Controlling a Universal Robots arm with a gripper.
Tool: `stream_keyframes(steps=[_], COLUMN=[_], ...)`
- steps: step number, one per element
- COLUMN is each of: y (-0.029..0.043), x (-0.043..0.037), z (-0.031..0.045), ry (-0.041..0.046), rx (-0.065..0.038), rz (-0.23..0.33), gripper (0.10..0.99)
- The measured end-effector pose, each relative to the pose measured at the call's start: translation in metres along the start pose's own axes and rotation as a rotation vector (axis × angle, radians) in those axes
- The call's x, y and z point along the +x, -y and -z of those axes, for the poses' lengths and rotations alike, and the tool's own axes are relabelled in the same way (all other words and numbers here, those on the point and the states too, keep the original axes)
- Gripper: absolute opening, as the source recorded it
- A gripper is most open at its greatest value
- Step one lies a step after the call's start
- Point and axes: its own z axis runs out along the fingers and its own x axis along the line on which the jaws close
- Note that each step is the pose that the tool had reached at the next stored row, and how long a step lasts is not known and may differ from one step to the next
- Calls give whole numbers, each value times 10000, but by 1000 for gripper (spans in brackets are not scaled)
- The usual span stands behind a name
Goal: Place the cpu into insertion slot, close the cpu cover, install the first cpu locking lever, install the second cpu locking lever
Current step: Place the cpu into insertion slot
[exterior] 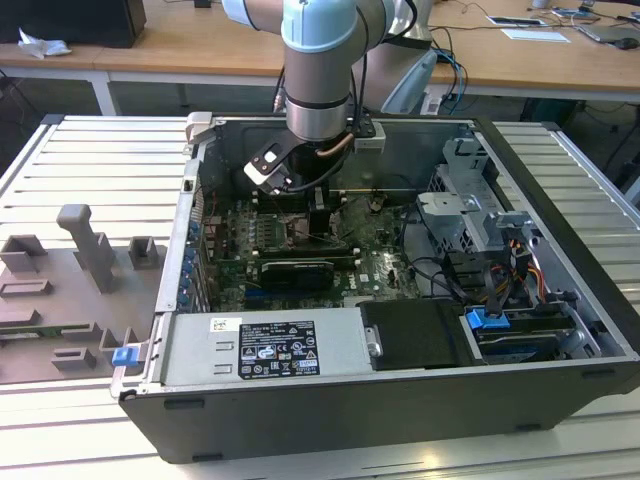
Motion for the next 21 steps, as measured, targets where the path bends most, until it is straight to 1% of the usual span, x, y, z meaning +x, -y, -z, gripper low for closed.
stream_keyframes(steps=[4,5,7,9,10,11,12,13,14,15,16,21], y=[-2,-3,-4,-5,-6,-6,-7,-7,-7,-7,-7,-8], x=[-1,-2,-2,-3,-3,-3,-3,-3,-3,-3,-4,-4], z=[43,68,97,121,131,136,139,140,142,147,150,173], ry=[0,-1,-1,-1,0,-1,-1,-3,-1,0,1,4], rx=[3,8,13,15,17,16,16,15,15,17,17,16], rz=[0,0,-1,0,0,0,0,0,0,0,0,0], gripper=[608,608,596,463,345,345,286,286,165,165,106,106])
